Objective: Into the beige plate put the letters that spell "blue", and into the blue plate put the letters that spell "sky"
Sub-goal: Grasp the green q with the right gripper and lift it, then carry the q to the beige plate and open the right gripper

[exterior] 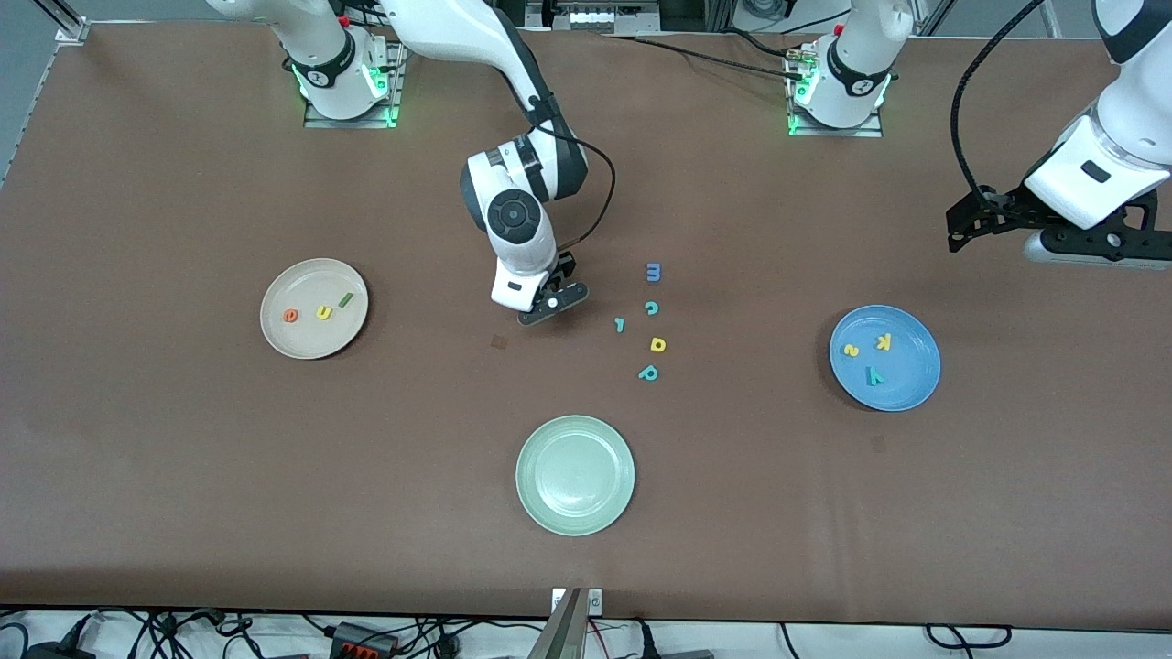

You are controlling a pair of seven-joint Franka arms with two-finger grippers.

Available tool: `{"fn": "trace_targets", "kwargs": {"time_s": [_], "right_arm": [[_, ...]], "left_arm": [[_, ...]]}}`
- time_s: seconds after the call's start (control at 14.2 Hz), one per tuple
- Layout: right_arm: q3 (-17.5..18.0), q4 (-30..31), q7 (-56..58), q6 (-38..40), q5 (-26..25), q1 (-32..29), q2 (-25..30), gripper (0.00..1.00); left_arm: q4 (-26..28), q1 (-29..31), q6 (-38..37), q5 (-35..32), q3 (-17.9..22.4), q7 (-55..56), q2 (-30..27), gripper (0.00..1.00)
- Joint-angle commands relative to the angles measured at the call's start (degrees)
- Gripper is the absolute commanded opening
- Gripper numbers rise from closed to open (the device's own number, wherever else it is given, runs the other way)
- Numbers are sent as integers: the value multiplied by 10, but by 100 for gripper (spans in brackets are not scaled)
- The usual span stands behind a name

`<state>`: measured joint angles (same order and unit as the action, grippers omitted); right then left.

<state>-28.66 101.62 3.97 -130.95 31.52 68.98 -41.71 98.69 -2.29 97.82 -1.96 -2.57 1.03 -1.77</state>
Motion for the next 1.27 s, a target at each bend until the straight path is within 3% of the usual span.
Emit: {"fn": "trace_targets", "kwargs": {"time_s": [0.0, 0.21, 0.28, 0.49, 0.78, 1.2], "right_arm": [[5, -10, 4, 0, 13, 0, -7, 50], [6, -11, 5, -1, 13, 1, -11, 48], [6, -11, 6, -1, 12, 0, -11, 44], [6, -11, 9, 0, 4, 0, -10, 14], [-3, -11, 13, 5, 6, -6, -3, 10], [-174, -6, 67, 149, 4, -2, 18, 11]], "left_arm": [[-8, -2, -5, 8, -2, -10, 2, 100], [-8, -2, -5, 7, -2, -10, 2, 100], [-8, -2, -5, 7, -2, -10, 2, 100], [-9, -2, -5, 6, -2, -10, 1, 100], [-13, -2, -5, 7, -2, -11, 2, 100], [-18, -2, -5, 4, -2, -12, 4, 100]]}}
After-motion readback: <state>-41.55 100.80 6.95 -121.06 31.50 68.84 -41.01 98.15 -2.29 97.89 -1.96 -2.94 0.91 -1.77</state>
